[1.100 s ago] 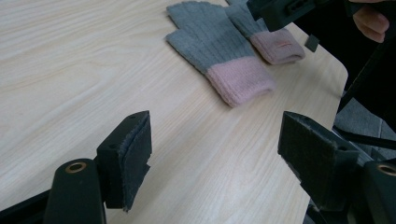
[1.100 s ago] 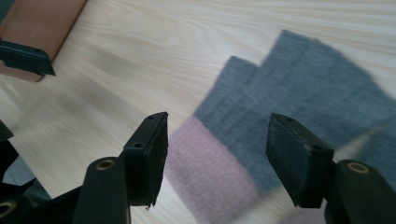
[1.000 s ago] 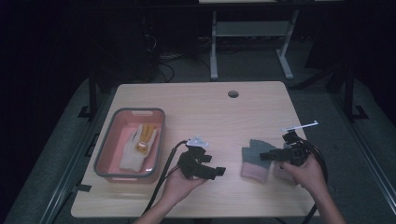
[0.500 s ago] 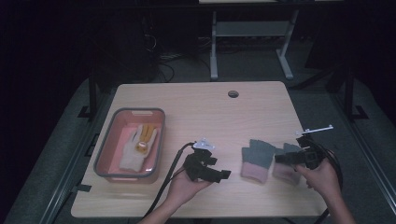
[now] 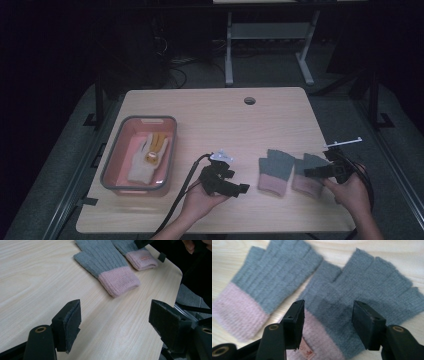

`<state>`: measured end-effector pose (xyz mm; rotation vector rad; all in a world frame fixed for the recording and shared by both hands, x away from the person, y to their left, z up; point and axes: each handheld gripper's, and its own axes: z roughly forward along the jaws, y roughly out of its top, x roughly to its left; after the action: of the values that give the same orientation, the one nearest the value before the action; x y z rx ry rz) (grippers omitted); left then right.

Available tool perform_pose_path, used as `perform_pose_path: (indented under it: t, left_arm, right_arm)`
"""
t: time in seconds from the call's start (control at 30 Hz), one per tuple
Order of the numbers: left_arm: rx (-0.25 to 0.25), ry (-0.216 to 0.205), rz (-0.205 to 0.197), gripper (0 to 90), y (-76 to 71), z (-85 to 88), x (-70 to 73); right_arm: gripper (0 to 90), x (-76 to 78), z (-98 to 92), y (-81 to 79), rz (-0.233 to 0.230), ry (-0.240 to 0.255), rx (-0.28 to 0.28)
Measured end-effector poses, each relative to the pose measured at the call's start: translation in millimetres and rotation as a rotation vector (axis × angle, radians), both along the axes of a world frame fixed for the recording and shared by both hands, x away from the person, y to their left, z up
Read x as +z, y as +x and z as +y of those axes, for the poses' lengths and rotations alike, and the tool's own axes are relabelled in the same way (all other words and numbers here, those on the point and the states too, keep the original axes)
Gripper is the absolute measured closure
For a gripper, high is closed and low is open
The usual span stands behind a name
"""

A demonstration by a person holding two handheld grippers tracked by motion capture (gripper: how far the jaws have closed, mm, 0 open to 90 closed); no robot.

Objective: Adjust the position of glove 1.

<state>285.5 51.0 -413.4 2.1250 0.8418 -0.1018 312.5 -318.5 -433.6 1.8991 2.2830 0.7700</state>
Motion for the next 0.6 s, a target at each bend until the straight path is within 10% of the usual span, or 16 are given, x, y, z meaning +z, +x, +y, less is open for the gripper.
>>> perform_pose_path:
  t: [0.6]
  left_arm:
    - [-0.014,-0.003,-0.001,26.3,-3.9,-10.9,-3.3]
  right_arm:
    - [59.6,-11.2,17.4,0.1,-0.006,-0.166,-0.005]
